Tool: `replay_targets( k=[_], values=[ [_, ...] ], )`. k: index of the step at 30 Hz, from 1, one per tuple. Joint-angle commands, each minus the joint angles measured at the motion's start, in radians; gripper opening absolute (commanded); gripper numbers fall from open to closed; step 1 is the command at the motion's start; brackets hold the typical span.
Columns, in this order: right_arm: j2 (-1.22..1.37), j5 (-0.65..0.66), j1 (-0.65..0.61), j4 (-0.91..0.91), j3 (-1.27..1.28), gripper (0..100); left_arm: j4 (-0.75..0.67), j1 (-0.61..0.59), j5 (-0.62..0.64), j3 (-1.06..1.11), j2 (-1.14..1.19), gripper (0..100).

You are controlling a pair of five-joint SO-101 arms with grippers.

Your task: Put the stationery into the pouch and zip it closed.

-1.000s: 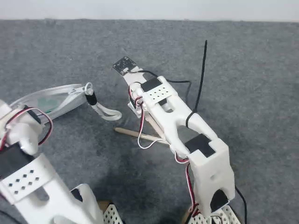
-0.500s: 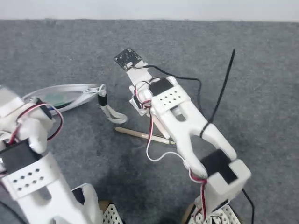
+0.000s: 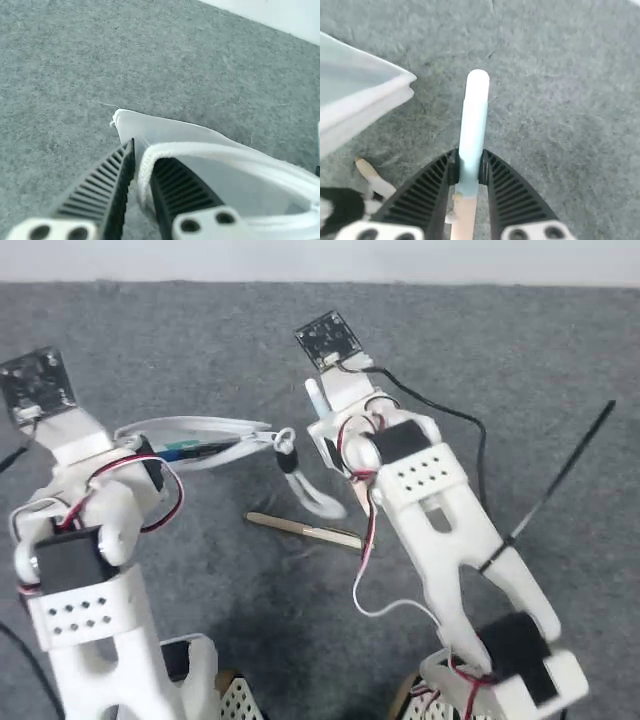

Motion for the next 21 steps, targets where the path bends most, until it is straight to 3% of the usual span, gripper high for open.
replay_targets(
  k=[1, 7, 13, 21],
  values=[
    [-0.151, -0.014, 0.012, -0.038, 0.023, 0.6, 0.000, 0.006, 0.020, -0.068, 0.002, 1],
    [-0.349, -0.029, 0.007, -0.105, 0.123, 0.6, 0.000, 0.006, 0.020, -0.068, 0.005, 1],
    [-0.549, -0.209, -0.035, -0.162, 0.204, 0.6, 0.000, 0.006, 0.020, -0.068, 0.005, 1],
    [-0.733, -0.316, -0.127, -0.153, 0.215, 0.6, -0.012, 0.006, 0.020, -0.051, 0.002, 1]
  ],
)
